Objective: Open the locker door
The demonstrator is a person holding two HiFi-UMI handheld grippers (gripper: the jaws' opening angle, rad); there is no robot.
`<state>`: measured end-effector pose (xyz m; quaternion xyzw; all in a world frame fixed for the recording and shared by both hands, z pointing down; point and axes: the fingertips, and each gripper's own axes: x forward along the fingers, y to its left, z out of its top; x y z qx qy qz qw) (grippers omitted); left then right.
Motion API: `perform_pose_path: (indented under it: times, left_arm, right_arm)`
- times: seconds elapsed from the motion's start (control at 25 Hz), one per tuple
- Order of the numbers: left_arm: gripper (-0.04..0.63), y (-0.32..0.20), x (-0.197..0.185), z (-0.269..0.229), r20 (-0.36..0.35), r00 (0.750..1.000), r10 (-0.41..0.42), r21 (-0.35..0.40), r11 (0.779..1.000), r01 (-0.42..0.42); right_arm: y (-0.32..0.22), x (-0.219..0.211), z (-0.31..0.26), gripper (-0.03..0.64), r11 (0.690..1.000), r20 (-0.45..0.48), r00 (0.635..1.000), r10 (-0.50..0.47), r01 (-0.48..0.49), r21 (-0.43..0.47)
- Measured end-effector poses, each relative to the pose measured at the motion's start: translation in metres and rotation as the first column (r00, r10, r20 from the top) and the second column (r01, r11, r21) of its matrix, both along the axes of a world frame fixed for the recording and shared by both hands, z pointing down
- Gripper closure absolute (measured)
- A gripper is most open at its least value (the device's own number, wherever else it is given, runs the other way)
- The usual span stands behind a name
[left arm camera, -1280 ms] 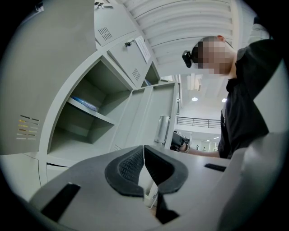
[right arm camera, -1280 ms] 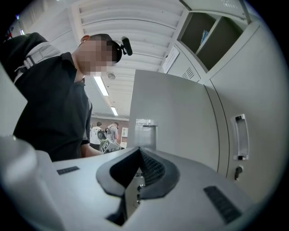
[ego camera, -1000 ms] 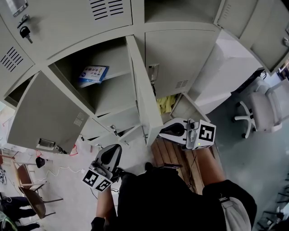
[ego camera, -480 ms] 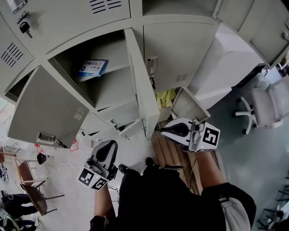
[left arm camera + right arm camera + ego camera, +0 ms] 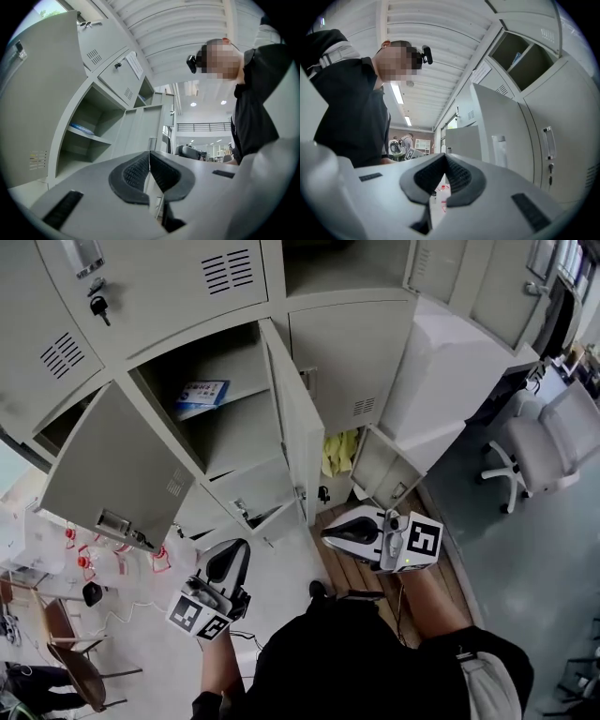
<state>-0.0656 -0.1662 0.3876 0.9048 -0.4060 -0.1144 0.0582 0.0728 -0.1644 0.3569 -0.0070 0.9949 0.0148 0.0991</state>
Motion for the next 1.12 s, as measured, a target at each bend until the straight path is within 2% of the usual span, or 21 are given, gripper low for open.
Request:
perform_pose_path:
  times: [0.32, 0.52, 0.72, 0.84, 1.0, 1.12]
  left_arm:
    - [0.577, 0.083, -0.009, -0.006, -0.008, 0.999, 0.044, 0.014, 0.999, -0.044]
    - [0.577, 0.144, -0.016, 0.009, -0.017, 0.998, 0.064, -0.018, 0.998, -0.064]
    - [0.577, 0.197, -0.022, 0.028, -0.045, 0.997, 0.065, -0.052, 0.996, -0.067]
    - [0.577, 0.217, -0.024, 0.037, -0.057, 0.996, 0.073, -0.061, 0.995, -0.077]
    - [0.577, 0.234, -0.026, 0.042, -0.081, 0.993, 0.081, -0.06, 0.995, -0.086]
    - [0.577, 0.247, -0.022, 0.044, -0.084, 0.991, 0.104, -0.061, 0.992, -0.109]
  right_arm:
    - [0.09, -0.029, 0.001, 0.606, 1.0, -0.005, 1.0, 0.004, -0.004, -0.013]
    - [0.147, -0.045, 0.011, 0.606, 0.999, 0.011, 1.0, 0.02, -0.019, -0.035]
    - [0.191, -0.045, 0.019, 0.606, 0.995, 0.052, 0.995, 0.082, -0.079, -0.063]
    - [0.209, -0.049, 0.027, 0.606, 0.991, 0.043, 0.992, 0.116, -0.113, -0.064]
    - [0.216, -0.053, 0.034, 0.606, 0.975, 0.034, 0.976, 0.214, -0.211, -0.068]
    - [0.231, -0.065, 0.041, 0.606, 0.979, 0.003, 0.982, 0.191, -0.19, -0.068]
